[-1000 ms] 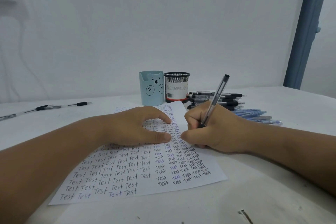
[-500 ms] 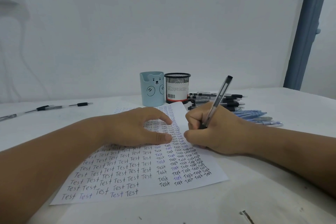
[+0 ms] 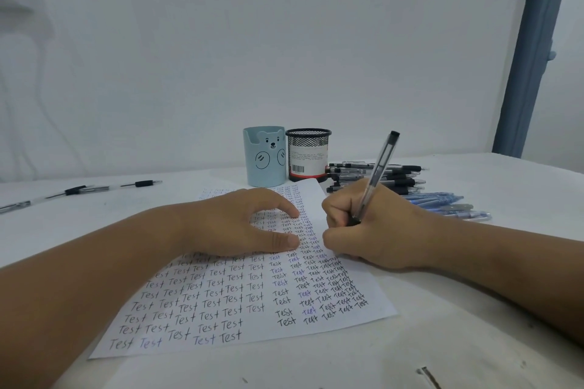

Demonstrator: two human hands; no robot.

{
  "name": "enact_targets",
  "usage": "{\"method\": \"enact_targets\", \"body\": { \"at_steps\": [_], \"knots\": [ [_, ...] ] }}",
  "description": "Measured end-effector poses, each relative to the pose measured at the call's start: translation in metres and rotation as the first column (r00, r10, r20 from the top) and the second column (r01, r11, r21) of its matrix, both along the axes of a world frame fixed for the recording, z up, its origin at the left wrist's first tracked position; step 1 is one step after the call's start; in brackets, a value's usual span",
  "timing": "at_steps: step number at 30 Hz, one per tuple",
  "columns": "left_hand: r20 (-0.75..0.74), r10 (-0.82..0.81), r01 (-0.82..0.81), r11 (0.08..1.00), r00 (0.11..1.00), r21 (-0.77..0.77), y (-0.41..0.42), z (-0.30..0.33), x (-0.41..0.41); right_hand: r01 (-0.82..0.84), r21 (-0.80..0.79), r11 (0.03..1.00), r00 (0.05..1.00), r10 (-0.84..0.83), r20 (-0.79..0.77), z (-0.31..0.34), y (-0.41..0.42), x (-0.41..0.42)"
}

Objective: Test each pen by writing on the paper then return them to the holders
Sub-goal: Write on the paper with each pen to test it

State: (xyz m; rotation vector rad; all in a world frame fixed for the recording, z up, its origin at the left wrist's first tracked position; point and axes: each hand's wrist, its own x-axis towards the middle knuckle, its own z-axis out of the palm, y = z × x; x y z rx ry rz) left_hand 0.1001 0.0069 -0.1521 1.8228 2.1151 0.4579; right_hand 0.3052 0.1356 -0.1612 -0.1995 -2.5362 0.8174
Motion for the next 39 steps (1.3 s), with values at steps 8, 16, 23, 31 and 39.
{"method": "enact_targets", "body": {
  "at_steps": [8,16,23,31,39],
  "knots": [
    [0.035,0.016,-0.016,1.0,0.999,-0.008,-0.003,0.003,0.005,0.061,-0.537,0.841,0.951,-0.213,-0.224,0.023,0.003,-0.009],
    [0.03,0.032,-0.032,0.999,0.999,-0.004,-0.004,0.003,0.003,0.095,-0.328,0.94,0.969,-0.163,-0.187,0.056,0.003,-0.039],
    [0.045,0.022,-0.022,1.0,0.999,0.007,-0.004,0.001,0.004,0.279,-0.032,0.96,0.949,-0.281,-0.145,0.025,0.029,-0.046],
    [0.04,0.024,-0.024,1.0,0.999,0.003,-0.003,0.003,0.007,0.165,-0.041,0.985,0.979,-0.169,-0.112,0.017,0.034,-0.038],
    [0.029,0.012,-0.012,1.0,0.999,0.015,-0.003,0.003,0.007,0.185,0.166,0.969,0.976,-0.161,-0.149,0.017,0.031,-0.037]
  ]
}}
